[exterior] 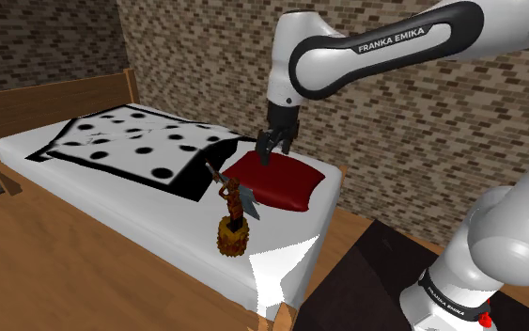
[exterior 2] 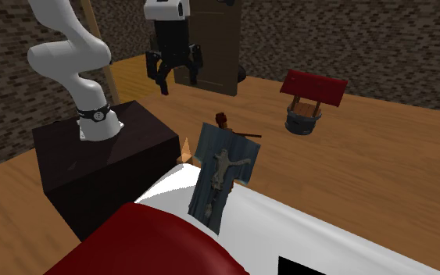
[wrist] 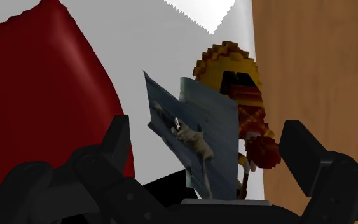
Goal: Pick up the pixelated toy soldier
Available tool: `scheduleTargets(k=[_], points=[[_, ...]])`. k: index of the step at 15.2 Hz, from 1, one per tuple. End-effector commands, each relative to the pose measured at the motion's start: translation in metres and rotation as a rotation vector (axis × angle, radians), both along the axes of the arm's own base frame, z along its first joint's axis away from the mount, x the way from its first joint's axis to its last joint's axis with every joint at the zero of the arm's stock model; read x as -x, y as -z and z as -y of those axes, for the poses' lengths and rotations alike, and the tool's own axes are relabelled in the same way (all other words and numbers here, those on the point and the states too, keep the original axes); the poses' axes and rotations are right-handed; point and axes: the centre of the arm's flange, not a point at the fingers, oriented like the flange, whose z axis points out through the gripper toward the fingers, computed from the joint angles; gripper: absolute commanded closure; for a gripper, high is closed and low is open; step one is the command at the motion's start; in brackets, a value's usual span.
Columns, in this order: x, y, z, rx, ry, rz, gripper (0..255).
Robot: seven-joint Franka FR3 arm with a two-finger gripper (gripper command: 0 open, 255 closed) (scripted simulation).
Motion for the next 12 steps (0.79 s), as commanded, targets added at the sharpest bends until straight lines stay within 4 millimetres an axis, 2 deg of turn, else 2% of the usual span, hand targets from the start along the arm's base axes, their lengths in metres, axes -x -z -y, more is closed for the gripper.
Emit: scheduleTargets(k=[1, 12], points=[[-0.021, 0.015, -0.012, -0.001, 0.009, 0.014, 0], [-0.126, 0.071, -0.081, 0.004, 0.055, 0.088, 0]])
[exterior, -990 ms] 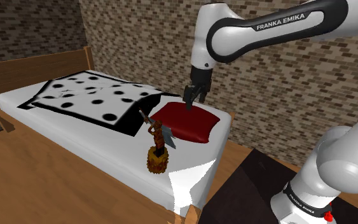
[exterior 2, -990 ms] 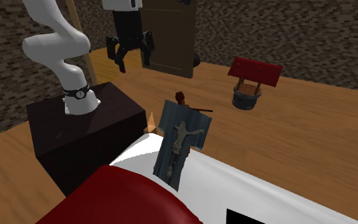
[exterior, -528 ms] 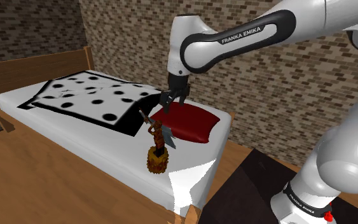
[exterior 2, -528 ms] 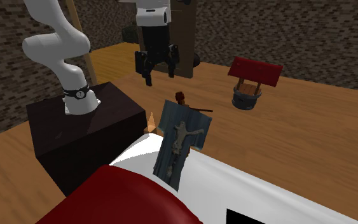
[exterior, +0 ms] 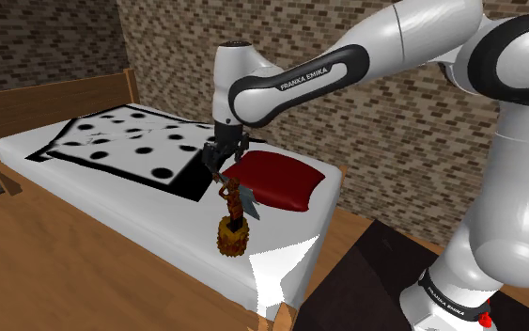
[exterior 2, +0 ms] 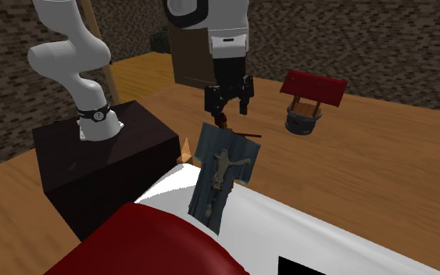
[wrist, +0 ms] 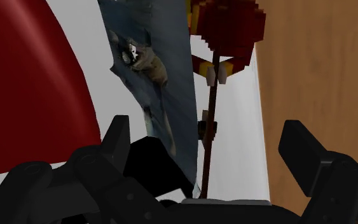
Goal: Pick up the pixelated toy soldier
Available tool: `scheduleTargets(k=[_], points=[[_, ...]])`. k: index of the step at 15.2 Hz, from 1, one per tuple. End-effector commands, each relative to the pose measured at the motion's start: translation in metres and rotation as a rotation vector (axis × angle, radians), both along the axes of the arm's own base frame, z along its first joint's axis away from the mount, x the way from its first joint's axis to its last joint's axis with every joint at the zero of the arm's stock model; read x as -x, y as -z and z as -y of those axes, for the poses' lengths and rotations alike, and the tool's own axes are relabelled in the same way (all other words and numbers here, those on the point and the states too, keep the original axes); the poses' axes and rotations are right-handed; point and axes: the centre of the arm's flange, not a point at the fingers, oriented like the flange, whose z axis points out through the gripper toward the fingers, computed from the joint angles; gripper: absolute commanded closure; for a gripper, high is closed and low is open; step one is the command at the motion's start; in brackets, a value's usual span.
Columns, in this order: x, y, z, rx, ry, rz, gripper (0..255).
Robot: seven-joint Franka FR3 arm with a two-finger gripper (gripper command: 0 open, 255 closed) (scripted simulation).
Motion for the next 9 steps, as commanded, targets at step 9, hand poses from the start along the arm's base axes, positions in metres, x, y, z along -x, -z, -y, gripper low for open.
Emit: scheduleTargets(k=[9], points=[[-0.017, 0.047, -0.009, 0.001, 0.008, 0.011, 0]])
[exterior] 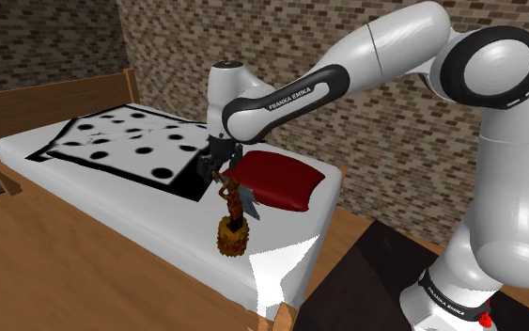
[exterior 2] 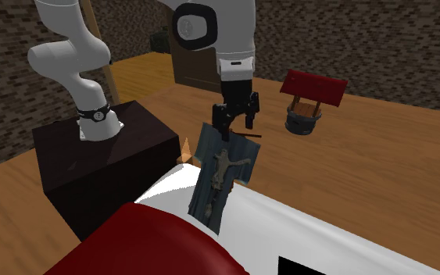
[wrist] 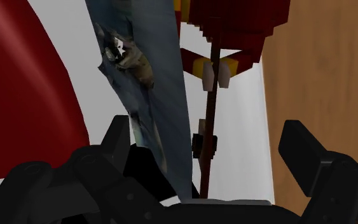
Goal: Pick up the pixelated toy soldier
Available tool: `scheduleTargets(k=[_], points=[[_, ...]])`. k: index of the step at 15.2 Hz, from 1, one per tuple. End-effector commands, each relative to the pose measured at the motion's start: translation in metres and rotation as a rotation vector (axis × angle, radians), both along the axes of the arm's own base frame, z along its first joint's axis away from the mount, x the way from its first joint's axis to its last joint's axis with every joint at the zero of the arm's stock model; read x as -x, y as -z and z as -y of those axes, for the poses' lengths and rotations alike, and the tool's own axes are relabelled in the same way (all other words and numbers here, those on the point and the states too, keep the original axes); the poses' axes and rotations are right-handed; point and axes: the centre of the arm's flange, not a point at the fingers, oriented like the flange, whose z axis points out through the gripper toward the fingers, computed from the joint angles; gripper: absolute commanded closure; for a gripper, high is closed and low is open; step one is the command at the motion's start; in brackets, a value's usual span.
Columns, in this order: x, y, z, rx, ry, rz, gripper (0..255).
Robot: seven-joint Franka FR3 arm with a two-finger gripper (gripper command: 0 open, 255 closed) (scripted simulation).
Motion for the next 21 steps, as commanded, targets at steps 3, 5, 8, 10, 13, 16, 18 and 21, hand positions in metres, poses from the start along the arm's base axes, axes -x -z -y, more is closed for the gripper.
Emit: scheduleTargets(k=[3, 5, 8, 10, 13, 16, 18, 21], points=[[0.000, 0.005, 0.000, 0.000, 0.000, 0.000, 255], [0.000, 0.004, 0.000, 0.000, 0.000, 0.000, 255], [0.000, 0.004, 0.000, 0.000, 0.000, 0.000, 255], [0.001, 0.004, 0.001, 0.000, 0.000, 0.000, 255], [0.000, -0.006, -0.001, 0.000, 0.000, 0.000, 255], [0.000, -0.022, -0.001, 0.000, 0.000, 0.000, 255], [0.000, -0.032, -0.001, 0.000, 0.000, 0.000, 255], [0.000, -0.048, -0.001, 0.000, 0.000, 0.000, 255]])
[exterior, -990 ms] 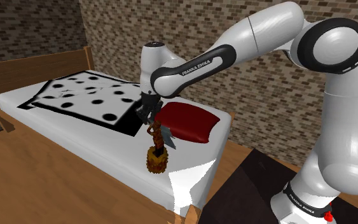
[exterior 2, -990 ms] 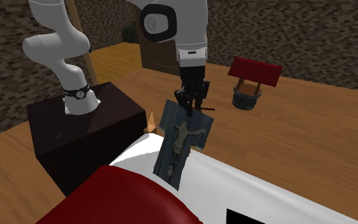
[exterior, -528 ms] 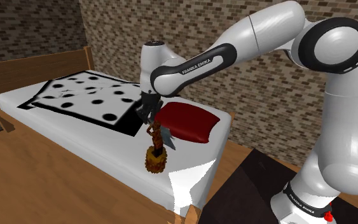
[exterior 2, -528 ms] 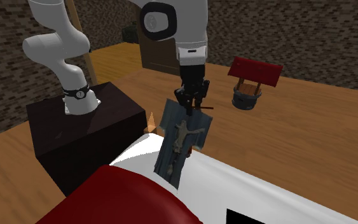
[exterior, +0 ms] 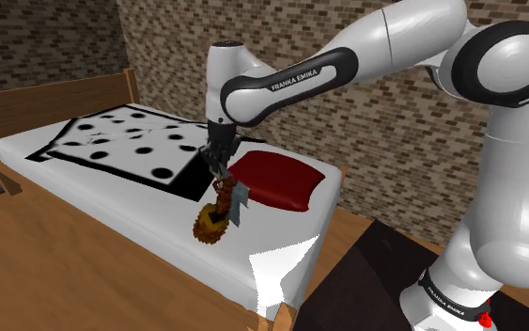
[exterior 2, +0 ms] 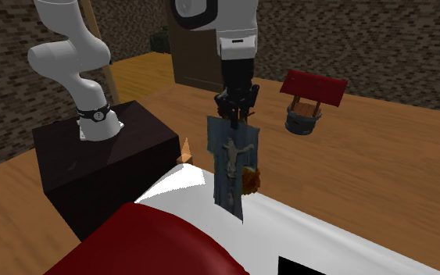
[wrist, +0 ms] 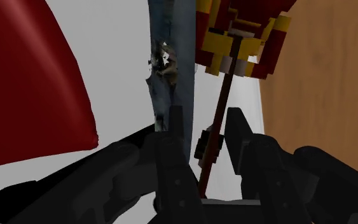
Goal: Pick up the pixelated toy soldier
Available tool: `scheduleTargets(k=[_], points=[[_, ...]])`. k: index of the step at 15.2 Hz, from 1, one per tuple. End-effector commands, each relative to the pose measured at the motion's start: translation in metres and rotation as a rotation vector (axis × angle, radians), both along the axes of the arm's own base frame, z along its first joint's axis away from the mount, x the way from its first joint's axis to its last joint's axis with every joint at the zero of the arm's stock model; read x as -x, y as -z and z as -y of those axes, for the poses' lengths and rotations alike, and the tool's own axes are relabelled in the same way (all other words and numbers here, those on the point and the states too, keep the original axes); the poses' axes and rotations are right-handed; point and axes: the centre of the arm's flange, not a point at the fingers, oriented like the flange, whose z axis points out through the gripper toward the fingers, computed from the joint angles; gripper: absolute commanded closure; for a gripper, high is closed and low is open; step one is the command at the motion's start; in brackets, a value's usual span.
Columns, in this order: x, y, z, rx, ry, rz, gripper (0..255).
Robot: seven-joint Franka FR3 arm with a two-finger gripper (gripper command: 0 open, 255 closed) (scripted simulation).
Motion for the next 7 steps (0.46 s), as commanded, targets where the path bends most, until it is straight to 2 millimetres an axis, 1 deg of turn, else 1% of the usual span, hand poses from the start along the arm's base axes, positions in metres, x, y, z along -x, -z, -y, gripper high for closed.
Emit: scheduleTargets(k=[1, 5, 7], points=[[0.000, -0.012, 0.000, -0.001, 0.000, 0.002, 255], [0.000, -0.033, 0.000, -0.001, 0.000, 0.002, 255], [0.000, -0.034, 0.000, -0.001, 0.000, 0.002, 255]])
